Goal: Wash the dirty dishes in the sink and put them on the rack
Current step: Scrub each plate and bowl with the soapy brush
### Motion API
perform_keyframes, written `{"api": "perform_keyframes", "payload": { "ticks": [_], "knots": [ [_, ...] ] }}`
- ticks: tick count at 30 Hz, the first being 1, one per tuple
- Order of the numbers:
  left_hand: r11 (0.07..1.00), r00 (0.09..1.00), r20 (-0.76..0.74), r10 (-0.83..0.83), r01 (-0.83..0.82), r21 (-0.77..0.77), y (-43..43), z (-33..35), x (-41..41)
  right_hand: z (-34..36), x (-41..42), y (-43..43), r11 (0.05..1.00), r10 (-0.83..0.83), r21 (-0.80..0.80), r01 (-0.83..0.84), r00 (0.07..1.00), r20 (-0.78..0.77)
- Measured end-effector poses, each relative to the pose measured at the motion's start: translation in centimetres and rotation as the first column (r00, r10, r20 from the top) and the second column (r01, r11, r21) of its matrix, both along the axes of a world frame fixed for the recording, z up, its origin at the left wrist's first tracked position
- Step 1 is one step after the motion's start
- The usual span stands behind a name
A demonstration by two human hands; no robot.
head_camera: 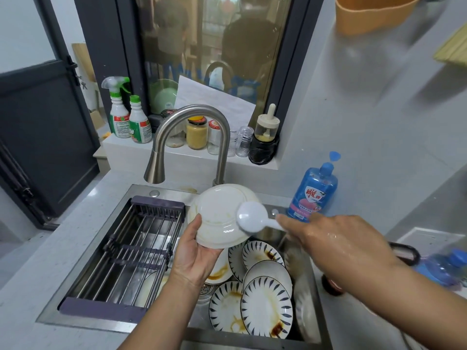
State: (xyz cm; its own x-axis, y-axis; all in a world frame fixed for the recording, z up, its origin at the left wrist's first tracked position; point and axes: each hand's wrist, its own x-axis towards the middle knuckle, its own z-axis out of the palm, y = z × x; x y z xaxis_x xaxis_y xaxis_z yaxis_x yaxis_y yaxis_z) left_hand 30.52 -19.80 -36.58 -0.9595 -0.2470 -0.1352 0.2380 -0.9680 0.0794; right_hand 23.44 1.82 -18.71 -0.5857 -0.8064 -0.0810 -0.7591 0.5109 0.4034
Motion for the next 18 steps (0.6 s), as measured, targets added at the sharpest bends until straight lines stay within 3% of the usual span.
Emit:
{"api": "perform_keyframes", "payload": {
  "ticks": [5, 10, 15, 18],
  "knots": [
    [0.995, 0.998, 0.059, -0.037, 0.042, -0.085, 0.1, -0.5, 0.1, -1.1, -2.7, -0.1, 0.999, 0.004, -0.043, 0.000, 0.996, 0.086],
    [0.941, 0.977, 0.106, -0.182, 0.205, -0.271, 0.0, -0.2, 0.2, -2.7, -2.2, -2.9, 0.990, 0.138, -0.020, -0.137, 0.980, 0.142],
    [0.946, 0.988, 0.112, -0.106, 0.135, -0.295, -0.2, -0.5, 0.6, -2.1, -5.0, -4.1, 0.999, 0.047, 0.002, -0.048, 0.986, 0.157],
    [0.937, 0.983, 0.174, -0.061, 0.116, -0.328, -1.1, -0.7, 0.7, -2.7, -4.5, -3.1, 0.999, 0.048, 0.007, -0.051, 0.965, 0.256]
  ]
}}
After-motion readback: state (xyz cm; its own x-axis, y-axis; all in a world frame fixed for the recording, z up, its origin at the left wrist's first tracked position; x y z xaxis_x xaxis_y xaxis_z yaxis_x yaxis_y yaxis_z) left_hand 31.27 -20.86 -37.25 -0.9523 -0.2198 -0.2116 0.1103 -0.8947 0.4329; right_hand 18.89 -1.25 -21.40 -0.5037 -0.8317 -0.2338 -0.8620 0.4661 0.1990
